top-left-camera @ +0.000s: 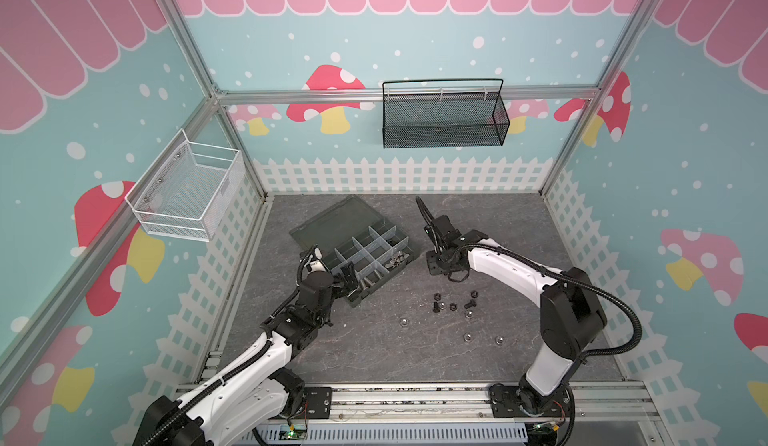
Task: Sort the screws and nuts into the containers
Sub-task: 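Move the open right gripper back over the black parts on the table, then lower the open right gripper around another upright black bolt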
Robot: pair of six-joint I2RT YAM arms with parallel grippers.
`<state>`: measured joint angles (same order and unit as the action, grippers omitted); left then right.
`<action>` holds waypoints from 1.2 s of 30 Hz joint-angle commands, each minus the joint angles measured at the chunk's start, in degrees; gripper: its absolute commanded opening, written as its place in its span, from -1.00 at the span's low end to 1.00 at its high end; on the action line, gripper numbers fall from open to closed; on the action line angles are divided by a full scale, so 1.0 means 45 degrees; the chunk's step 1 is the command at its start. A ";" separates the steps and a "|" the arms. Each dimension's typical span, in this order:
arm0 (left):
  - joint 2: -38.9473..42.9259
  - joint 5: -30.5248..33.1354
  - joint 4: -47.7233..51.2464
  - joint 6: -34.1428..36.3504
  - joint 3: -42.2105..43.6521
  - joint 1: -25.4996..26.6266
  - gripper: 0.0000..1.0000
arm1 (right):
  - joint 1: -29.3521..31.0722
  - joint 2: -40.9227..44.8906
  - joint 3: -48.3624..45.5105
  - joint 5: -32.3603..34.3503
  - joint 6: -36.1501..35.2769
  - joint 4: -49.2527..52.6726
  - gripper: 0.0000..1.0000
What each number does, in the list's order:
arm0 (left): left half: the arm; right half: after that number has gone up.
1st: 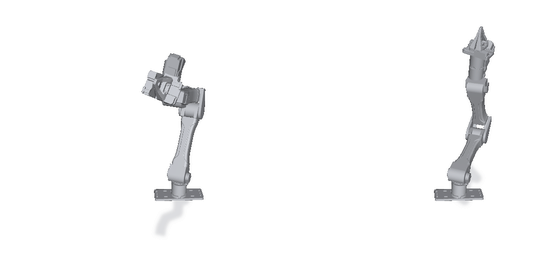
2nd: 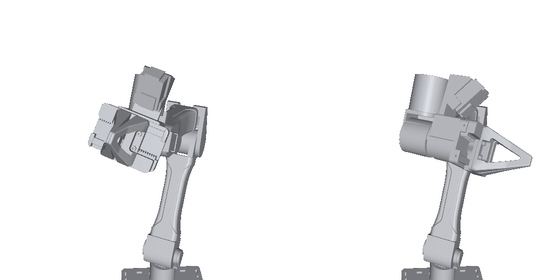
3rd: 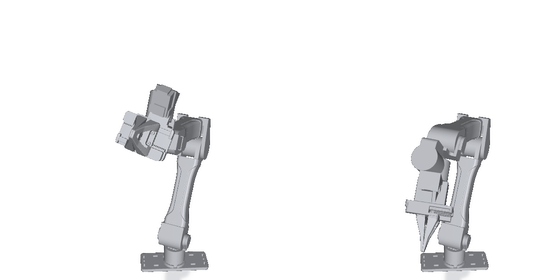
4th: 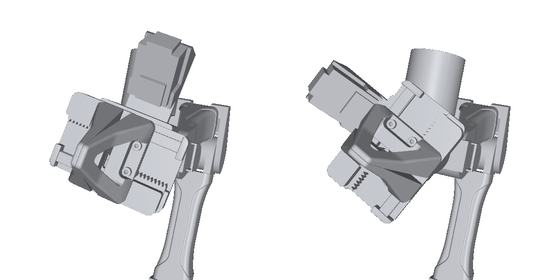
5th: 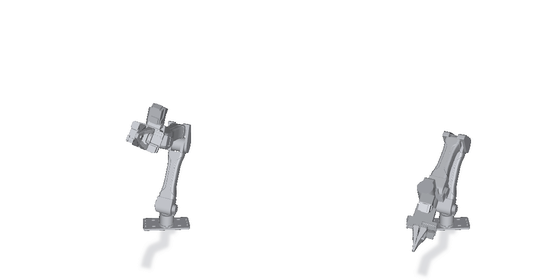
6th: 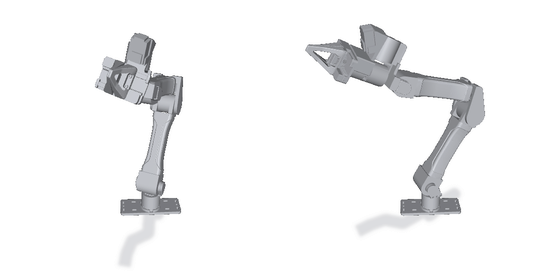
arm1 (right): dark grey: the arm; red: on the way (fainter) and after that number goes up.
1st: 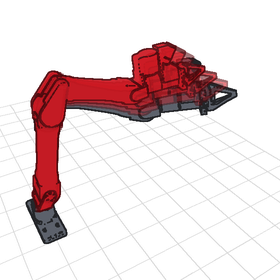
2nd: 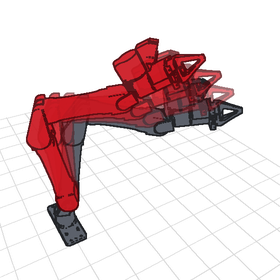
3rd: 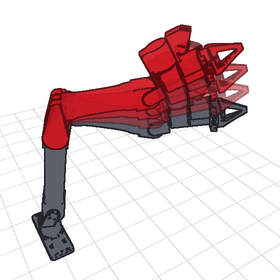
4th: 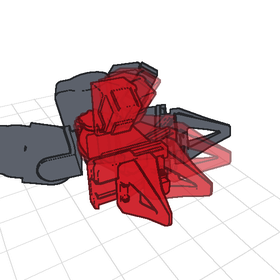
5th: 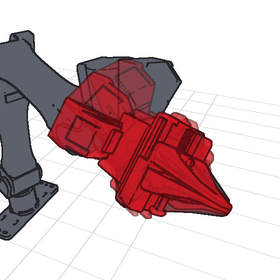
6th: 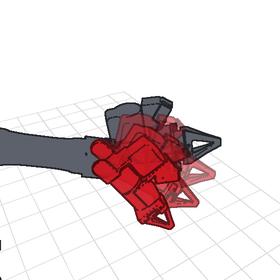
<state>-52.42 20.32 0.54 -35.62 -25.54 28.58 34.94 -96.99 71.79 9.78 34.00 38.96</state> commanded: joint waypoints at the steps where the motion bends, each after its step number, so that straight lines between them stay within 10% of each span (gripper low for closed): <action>1: -0.0233 -0.0163 -0.0189 -0.0205 -0.0337 -0.0080 1.00 | 0.0025 0.0968 -0.1081 0.0285 0.1393 0.0219 -0.01; 36: -0.1919 -0.1424 -0.0764 -0.0444 -0.0943 -0.0073 0.99 | -0.2392 0.4020 -0.7272 -0.2500 0.3796 -0.2883 0.11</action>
<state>-61.52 14.09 -3.03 -36.34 -28.36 28.56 24.67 -78.56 39.27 -0.60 50.24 28.58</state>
